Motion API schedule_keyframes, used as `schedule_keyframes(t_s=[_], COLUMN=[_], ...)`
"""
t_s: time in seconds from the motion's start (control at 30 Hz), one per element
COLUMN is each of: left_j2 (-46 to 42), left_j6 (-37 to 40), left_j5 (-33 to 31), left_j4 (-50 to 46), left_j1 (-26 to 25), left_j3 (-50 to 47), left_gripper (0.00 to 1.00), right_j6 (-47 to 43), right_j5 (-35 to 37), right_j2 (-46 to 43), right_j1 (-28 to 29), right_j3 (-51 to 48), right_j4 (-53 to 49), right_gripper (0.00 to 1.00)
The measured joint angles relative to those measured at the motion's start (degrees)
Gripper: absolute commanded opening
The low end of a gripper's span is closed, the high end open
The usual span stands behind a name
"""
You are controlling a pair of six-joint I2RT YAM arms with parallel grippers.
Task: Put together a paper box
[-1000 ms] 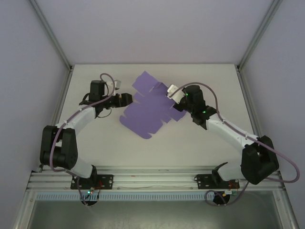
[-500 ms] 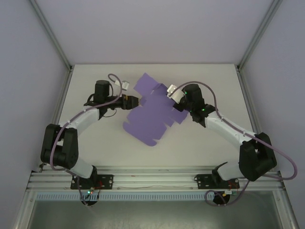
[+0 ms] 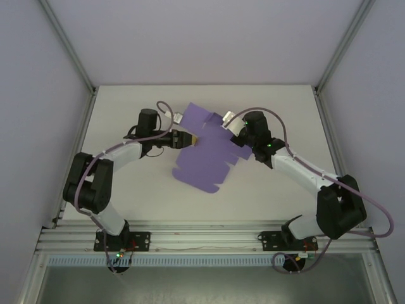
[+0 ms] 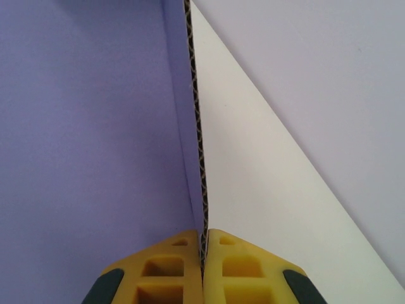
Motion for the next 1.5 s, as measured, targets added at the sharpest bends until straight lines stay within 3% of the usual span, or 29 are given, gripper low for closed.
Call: schedule_keyframes(t_s=[0.5, 0.63, 0.77, 0.97, 1.2, 1.33, 1.5], left_j2=[5.84, 5.55, 3.3, -2.47, -4.55, -7.08, -13.44], left_j6=[-12.31, -10.71, -5.9, -1.86, -1.81, -2.56, -3.13], left_j5=[0.94, 0.35, -2.21, -8.46, -10.51, -12.31, -14.75], left_j4=[20.63, 18.78, 11.08, 1.14, -1.75, -1.51, -1.4], left_j1=[-1.86, -1.9, -1.9, -1.44, 0.92, 1.31, 4.52], left_j3=[-0.48, -0.42, -0.42, -0.44, -0.59, -2.45, -5.49], left_gripper=[0.37, 0.39, 0.47, 0.5, 0.52, 0.63, 0.64], right_j6=[2.4, 2.38, 2.36, 2.43, 3.45, 3.69, 3.91], right_j5=[3.85, 4.63, 4.85, 2.45, -0.11, -0.74, -0.98], right_j2=[0.59, 0.59, 0.59, 0.28, -0.7, -0.72, -0.94], right_j1=[1.79, 2.03, 2.4, 2.89, 3.41, 3.41, 3.63], right_j3=[0.0, 0.0, 0.0, 0.0, 0.02, 0.02, 0.02], right_j4=[-0.09, -0.2, -0.85, -0.35, 1.09, 1.09, 1.22], right_gripper=[0.0, 0.0, 0.0, 0.0, 0.0, 0.0, 0.0])
